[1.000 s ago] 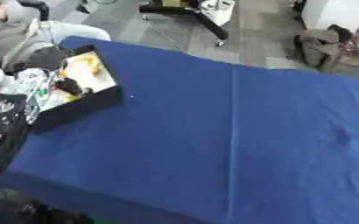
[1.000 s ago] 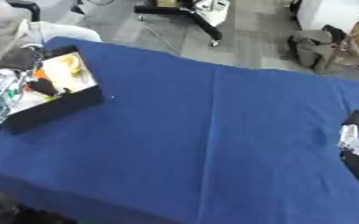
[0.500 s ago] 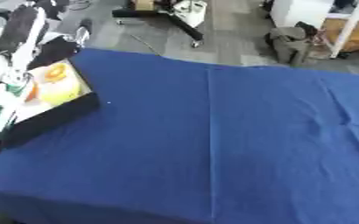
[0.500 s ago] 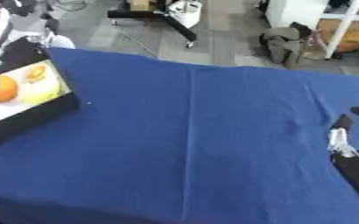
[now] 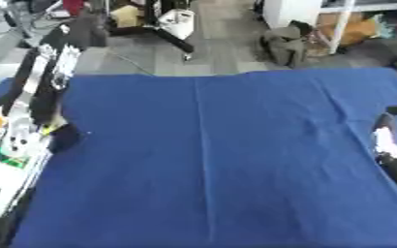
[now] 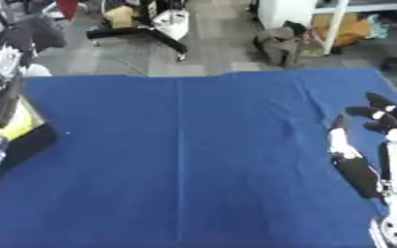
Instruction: Pick up the objects with one hand, pass them to the other hand, and then place them into the box on the other side of the table.
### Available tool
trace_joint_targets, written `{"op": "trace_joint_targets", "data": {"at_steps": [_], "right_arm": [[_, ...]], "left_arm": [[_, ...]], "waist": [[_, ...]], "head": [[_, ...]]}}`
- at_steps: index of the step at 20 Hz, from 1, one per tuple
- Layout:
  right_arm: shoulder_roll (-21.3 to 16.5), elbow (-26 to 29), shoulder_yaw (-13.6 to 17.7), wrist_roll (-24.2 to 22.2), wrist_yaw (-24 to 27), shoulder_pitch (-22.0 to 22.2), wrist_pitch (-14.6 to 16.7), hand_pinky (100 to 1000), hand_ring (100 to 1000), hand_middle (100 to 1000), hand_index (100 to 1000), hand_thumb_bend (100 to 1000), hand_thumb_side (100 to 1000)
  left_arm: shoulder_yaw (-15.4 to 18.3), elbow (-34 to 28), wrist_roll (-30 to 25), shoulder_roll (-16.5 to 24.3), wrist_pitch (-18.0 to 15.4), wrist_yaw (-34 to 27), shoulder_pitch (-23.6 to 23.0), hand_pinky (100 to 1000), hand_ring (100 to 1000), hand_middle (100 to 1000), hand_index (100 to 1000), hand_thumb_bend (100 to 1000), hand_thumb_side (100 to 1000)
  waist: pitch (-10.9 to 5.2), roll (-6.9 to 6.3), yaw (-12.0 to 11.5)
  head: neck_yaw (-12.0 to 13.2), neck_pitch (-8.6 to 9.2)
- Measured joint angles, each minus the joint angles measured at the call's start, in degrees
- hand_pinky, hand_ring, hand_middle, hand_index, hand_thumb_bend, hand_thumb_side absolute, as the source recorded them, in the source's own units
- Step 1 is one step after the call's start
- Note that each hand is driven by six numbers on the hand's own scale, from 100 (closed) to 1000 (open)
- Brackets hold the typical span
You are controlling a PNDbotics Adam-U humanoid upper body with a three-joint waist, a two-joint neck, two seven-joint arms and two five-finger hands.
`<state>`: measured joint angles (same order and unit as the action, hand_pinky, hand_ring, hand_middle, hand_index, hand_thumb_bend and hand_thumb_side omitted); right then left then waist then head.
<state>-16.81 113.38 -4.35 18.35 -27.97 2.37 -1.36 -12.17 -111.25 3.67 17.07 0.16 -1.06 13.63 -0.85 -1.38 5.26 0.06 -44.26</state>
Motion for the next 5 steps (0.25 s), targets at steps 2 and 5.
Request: {"op": "trace_joint_targets", "data": {"at_steps": [2,5], "right_arm": [[0.84,0.0,0.75,-0.29,0.06,0.9,0.54,751,978,918,714,100,706],[1.98,0.0,1.21,-0.77,0.95,1.91,1.45,751,977,920,716,100,718]], "left_arm": [[-1.39,1.29,-1.38,-2.82,-0.9,-0.42,-0.41,953,740,689,858,232,983],[-3.1,3.14,-3.04,-4.51,-2.07,-0.91,-1.52,947,726,679,858,231,986]], "waist": [[0.09,0.02,-0.43],[0.38,0.13,-0.98]], "head": [[-1.81,0.0],[-3.93,0.0]]}}
